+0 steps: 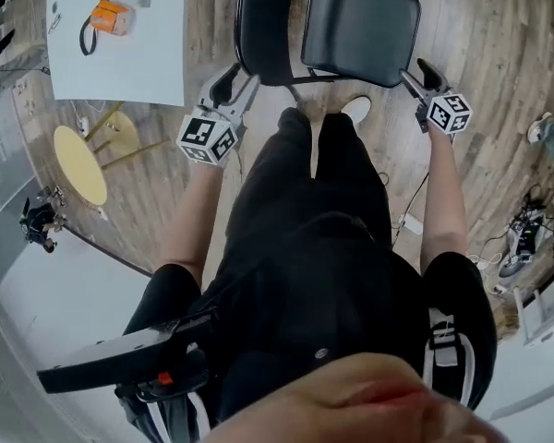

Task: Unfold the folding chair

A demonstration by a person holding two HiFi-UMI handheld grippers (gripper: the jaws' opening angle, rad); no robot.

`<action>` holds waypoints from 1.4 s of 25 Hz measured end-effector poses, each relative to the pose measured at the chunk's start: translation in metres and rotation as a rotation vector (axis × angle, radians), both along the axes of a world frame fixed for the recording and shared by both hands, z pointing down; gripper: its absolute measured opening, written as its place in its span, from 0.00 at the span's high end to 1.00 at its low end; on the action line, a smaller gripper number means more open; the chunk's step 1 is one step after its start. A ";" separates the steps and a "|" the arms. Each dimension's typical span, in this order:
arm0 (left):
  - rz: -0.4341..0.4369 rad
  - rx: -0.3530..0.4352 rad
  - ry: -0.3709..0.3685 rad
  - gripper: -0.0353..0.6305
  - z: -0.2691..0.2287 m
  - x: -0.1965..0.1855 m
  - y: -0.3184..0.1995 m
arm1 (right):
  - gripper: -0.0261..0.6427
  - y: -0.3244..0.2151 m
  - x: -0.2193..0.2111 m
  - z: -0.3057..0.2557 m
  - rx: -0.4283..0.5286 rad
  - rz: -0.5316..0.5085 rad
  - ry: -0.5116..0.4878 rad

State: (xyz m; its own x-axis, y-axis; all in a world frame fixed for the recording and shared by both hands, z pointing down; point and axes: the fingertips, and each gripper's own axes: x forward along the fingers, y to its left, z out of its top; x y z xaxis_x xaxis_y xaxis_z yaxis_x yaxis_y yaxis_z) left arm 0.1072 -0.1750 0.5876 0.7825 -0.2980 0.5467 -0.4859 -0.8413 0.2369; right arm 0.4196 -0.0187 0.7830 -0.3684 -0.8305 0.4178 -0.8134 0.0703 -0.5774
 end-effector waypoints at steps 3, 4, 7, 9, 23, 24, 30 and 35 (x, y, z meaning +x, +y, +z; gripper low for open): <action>0.141 -0.015 0.095 0.66 -0.045 0.030 0.036 | 0.48 -0.006 -0.058 -0.104 0.141 -0.064 0.024; 0.184 -0.014 0.129 0.67 -0.060 0.039 0.047 | 0.48 -0.008 -0.075 -0.139 0.184 -0.081 0.044; 0.266 -0.024 0.241 0.67 -0.104 0.057 0.072 | 0.48 -0.012 -0.118 -0.229 0.291 -0.119 0.110; 0.304 -0.022 0.304 0.67 -0.129 0.065 0.080 | 0.48 -0.014 -0.139 -0.278 0.351 -0.151 0.155; 0.486 0.303 0.509 0.94 -0.279 0.059 0.087 | 0.93 -0.010 -0.201 -0.494 0.683 -0.100 0.335; 0.493 0.303 0.516 0.94 -0.283 0.058 0.087 | 0.95 -0.014 -0.202 -0.499 0.693 -0.083 0.339; 0.511 0.298 0.549 0.94 -0.301 0.051 0.082 | 0.95 -0.028 -0.214 -0.503 0.678 -0.008 0.378; 0.521 0.313 0.549 0.94 -0.305 0.046 0.074 | 0.95 -0.034 -0.221 -0.503 0.668 0.003 0.389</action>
